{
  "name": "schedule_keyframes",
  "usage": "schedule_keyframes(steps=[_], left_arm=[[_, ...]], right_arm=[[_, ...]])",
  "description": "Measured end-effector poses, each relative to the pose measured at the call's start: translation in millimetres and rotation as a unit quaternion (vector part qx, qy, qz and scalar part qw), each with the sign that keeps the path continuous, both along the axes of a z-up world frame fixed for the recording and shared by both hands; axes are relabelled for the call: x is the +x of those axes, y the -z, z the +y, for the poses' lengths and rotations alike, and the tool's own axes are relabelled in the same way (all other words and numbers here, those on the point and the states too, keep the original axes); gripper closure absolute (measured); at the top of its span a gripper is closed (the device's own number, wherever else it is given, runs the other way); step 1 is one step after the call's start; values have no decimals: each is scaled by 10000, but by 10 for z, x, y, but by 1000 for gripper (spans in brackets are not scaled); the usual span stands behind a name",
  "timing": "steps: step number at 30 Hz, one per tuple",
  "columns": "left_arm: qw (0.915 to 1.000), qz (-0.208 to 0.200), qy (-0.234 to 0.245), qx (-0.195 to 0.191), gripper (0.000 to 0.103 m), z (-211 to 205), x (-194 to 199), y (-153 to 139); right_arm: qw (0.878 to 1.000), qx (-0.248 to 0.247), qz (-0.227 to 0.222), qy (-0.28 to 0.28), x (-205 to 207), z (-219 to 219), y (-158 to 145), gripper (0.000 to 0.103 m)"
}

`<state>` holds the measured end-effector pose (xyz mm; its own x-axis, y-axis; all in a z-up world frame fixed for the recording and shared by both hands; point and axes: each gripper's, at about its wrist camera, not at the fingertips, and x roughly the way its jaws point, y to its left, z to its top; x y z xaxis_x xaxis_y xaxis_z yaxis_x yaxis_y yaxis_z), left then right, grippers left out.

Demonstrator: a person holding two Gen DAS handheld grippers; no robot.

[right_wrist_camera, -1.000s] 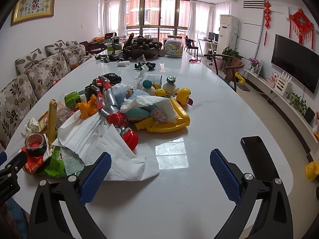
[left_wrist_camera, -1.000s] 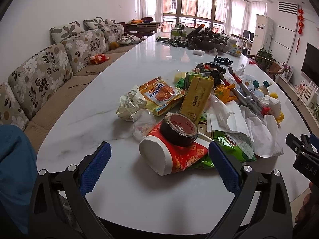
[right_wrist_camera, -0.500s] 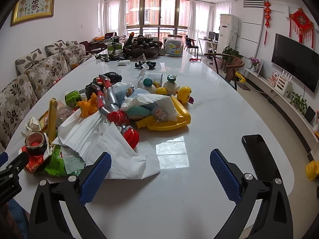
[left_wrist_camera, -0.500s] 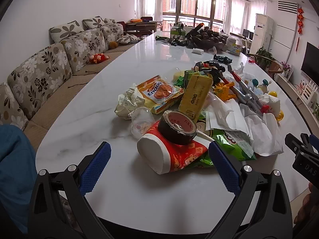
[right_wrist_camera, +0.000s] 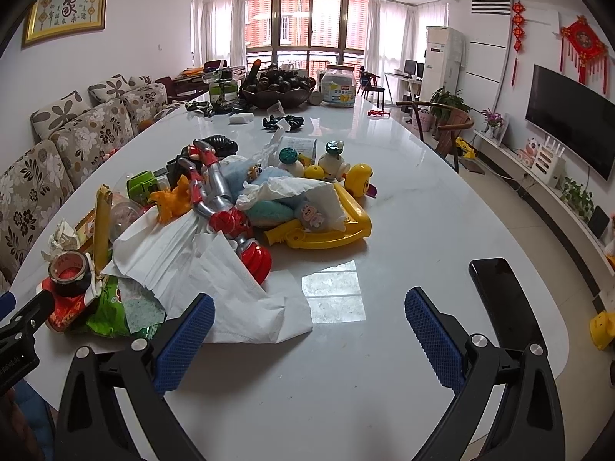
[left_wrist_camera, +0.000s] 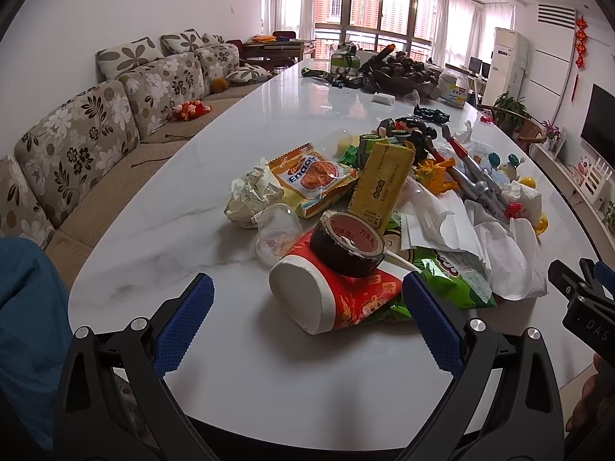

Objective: Collect trash

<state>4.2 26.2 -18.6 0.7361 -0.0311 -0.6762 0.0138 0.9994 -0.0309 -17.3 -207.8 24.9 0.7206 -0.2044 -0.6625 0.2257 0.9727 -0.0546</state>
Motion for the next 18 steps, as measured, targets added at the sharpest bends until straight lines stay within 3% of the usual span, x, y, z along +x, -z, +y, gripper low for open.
schedule_keyframes(steps=[9, 14, 18], left_arm=[[9999, 44, 66, -84, 7, 18, 33, 47], [9999, 70, 36, -101, 7, 70, 52, 56], [9999, 50, -3, -152, 7, 147, 35, 36]], right_arm=[[9999, 109, 76, -47, 66, 2, 17, 5], [9990, 263, 131, -342, 146, 137, 47, 5], [9947, 669, 258, -733, 310, 250, 106, 5]])
